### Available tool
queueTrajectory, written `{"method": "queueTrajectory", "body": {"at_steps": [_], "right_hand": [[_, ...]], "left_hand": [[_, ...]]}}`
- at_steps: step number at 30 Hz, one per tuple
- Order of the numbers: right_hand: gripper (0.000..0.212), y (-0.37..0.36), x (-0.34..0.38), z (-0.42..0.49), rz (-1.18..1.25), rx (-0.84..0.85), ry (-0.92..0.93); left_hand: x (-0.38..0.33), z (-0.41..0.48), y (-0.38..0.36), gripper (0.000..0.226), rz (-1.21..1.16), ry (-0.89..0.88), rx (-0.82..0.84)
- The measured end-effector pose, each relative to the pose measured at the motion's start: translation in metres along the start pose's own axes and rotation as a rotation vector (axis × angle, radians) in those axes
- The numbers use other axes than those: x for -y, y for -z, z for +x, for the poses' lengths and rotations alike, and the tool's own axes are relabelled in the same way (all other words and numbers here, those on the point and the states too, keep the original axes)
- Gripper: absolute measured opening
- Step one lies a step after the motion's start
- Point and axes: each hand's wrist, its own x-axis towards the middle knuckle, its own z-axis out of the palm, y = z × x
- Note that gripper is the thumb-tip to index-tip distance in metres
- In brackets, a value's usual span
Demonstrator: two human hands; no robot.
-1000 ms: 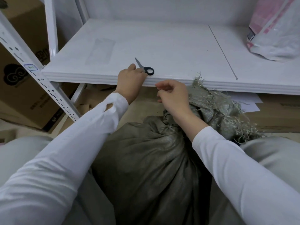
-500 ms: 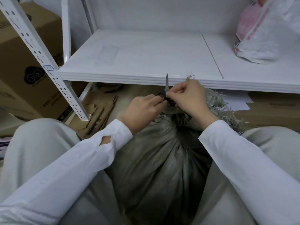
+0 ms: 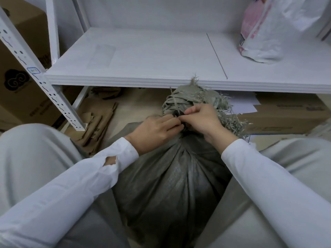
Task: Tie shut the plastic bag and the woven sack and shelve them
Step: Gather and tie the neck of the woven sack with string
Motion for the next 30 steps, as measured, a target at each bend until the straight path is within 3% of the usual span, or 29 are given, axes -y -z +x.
{"method": "queueTrajectory", "body": {"at_steps": [3,9,13,16,25,30], "right_hand": [[0.023,0.001,-0.001,0.006,0.151,-0.005,-0.021],[0.034,0.001,-0.016,0.010,0.145,-0.003,0.013],[0.043,0.007,-0.016,0.011,0.189,-0.009,0.033],[0.047,0.008,-0.017,0.009,0.101,0.006,0.054],[0.055,0.015,-0.020,0.008,-0.074,0.049,0.149],[0.058,0.015,-0.023,0.006,-0.296,0.040,0.172]], "left_hand": [[-0.001,-0.001,-0.003,0.022,-0.144,0.201,-0.055],[0.000,-0.002,-0.012,0.021,-0.361,0.658,-0.067],[0.012,-0.007,-0.023,0.011,-0.343,0.902,0.150],[0.012,-0.011,-0.033,0.018,-0.373,0.980,0.286],[0.020,-0.008,-0.047,0.019,-0.340,1.088,0.301],[0.026,-0.011,-0.049,0.013,-0.396,1.072,0.311]]}}
